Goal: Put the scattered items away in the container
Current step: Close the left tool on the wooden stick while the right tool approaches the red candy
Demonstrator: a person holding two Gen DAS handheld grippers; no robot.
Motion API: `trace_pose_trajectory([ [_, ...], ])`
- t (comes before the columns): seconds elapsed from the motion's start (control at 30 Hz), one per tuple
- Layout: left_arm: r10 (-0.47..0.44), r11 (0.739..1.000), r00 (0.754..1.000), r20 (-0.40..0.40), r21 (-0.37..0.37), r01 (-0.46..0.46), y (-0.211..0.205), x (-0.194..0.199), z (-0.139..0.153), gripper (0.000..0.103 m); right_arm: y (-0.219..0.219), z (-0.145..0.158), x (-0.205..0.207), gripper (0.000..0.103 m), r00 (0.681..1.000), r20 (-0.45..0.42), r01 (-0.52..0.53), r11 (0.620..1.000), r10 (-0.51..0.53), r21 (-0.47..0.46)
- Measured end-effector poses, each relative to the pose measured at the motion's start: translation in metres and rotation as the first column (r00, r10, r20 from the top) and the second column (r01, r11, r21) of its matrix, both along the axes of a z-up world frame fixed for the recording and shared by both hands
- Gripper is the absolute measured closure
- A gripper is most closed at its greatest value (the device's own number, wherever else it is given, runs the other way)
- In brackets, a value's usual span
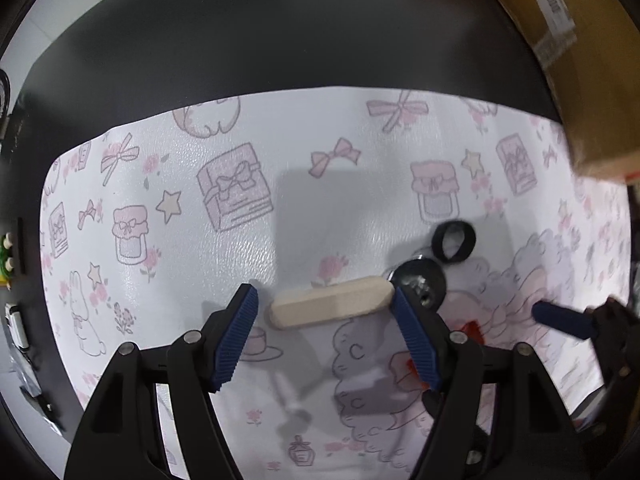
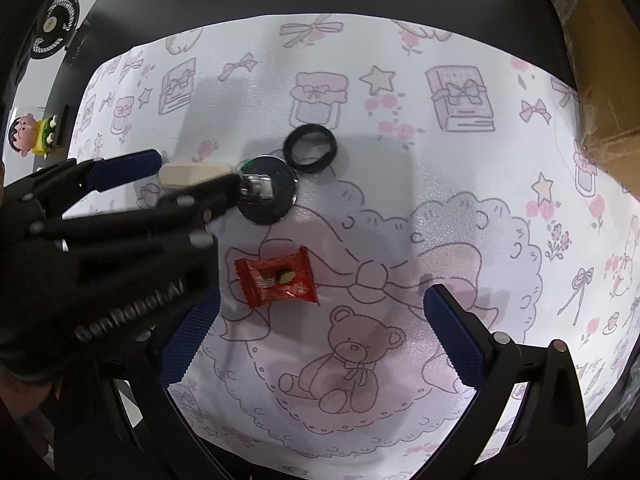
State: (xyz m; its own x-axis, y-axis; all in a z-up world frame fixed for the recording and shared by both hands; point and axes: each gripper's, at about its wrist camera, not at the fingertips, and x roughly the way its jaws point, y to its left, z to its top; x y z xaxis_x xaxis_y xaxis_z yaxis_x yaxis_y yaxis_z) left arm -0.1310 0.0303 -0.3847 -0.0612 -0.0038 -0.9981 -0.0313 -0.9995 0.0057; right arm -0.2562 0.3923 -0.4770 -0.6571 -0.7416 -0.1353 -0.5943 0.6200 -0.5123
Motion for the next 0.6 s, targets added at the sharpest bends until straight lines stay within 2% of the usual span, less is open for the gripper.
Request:
trace_pose_trajectory([
  [0.03,-0.006,1.000,1.000,-0.004,-0.008,0.006,0.000,0.001,-0.002,0.041,0.000,-0.001,-0.002,0.000,1.000,-0.005,-0.006,1.000,0.006,0.001],
  [0.37,0.065,0.996,0.998,0.003,0.061,-0.065,-0.015,-0.002,-0.012,0.041,0.005,-0.010,-0.013,0.000,0.997,0.000,-0.083,0.997,0.083,0.008],
  [0.6,0.075,0.995,0.997,0.015,0.064,-0.076,-0.020,-0.002,-0.023,0.041,0.007,-0.020,-0.023,0.001,0.987,-0.039,-0.158,0.987,0.157,-0.004],
])
